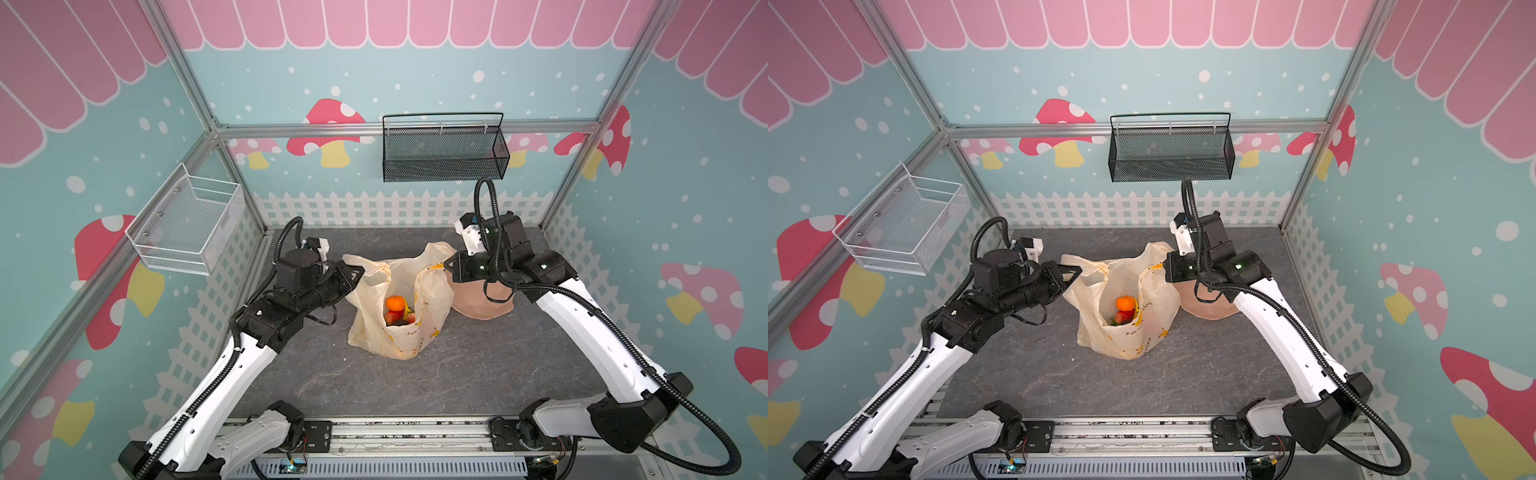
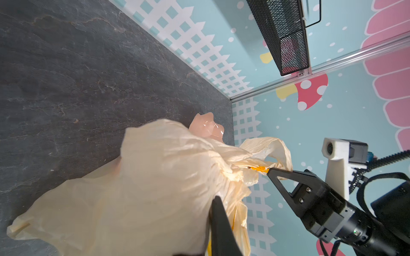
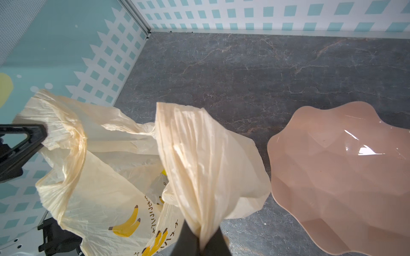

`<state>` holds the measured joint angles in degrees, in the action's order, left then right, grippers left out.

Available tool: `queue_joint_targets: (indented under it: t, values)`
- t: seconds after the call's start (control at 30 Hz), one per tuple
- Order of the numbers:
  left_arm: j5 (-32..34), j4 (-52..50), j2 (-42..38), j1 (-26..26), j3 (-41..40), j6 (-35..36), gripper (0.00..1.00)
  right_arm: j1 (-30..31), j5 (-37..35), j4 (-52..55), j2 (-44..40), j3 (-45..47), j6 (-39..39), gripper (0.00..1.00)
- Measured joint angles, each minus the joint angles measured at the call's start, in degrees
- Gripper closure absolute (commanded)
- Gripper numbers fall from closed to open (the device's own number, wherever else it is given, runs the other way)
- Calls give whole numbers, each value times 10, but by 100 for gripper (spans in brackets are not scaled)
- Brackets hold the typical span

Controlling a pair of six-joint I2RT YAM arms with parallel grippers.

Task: Place the fruits into the plastic bag
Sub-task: Place the plastic bag at the center of the table.

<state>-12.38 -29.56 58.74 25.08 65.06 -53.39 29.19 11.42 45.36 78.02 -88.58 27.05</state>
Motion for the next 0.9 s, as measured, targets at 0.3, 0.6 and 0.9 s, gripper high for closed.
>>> queue_joint_targets:
  t: [0.3,0.6,0.9]
  values:
    - [-9,30,-36,-3,0,-19,34,-4,24,-7,0,-23,-1,43]
    - [8,14,-87,-4,15,-27,22,-7,34,-3,-22,-67,-6,4]
    - [39,-29,-115,-7,53,-16,20,-11,7,18,-28,-91,-24,2]
